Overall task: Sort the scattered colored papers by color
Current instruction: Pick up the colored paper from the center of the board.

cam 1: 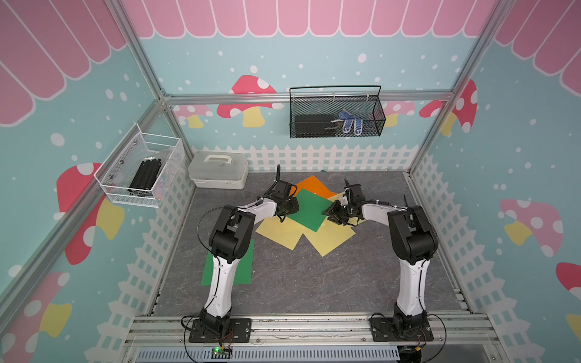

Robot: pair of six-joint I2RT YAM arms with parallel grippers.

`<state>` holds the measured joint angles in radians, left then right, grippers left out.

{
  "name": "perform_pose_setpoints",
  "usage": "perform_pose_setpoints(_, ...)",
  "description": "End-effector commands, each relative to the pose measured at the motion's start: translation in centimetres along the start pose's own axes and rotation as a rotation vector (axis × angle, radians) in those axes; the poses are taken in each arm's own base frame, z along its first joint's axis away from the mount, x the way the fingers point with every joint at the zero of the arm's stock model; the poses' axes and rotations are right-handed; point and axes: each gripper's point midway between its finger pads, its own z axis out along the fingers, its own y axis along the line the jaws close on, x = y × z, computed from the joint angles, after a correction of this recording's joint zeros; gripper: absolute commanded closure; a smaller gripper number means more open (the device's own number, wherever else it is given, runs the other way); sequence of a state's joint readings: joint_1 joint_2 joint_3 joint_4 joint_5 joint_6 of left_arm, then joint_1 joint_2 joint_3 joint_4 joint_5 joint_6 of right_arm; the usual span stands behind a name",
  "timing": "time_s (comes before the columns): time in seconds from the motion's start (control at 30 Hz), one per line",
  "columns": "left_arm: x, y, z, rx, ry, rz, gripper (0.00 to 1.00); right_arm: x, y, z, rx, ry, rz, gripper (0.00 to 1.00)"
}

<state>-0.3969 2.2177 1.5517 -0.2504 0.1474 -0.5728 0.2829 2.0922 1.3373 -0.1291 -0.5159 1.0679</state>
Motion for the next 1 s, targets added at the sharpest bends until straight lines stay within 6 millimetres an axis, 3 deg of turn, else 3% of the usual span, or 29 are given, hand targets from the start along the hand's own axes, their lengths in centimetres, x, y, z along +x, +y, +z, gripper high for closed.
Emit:
perform_pose_setpoints(0.0, 5.7, 3.3, 1.8, -0.098, 0.176, -0.042, 0.73, 1.1, -2.6, 1.8, 0.091, 0.044, 0.018, 0.60)
perform_pose_setpoints(0.07, 6.6, 2.1, 2.0, -0.083, 0.189, -0.019, 0.73, 1.2, -2.4, 2.2, 0.088, 0.050, 0.015, 0.60)
perform_pose_setpoints(0.33, 7.0, 1.5, 2.3, -0.079, 0.197, -0.012, 0.73, 1.1, -1.4, 2.7, 0.070, 0.047, -0.006, 0.60)
perform_pose_setpoints(0.97, 7.2, 2.0, 2.4, -0.092, 0.199, -0.016, 0.73, -0.3, 0.7, 0.4, 0.086, -0.027, -0.118, 0.64)
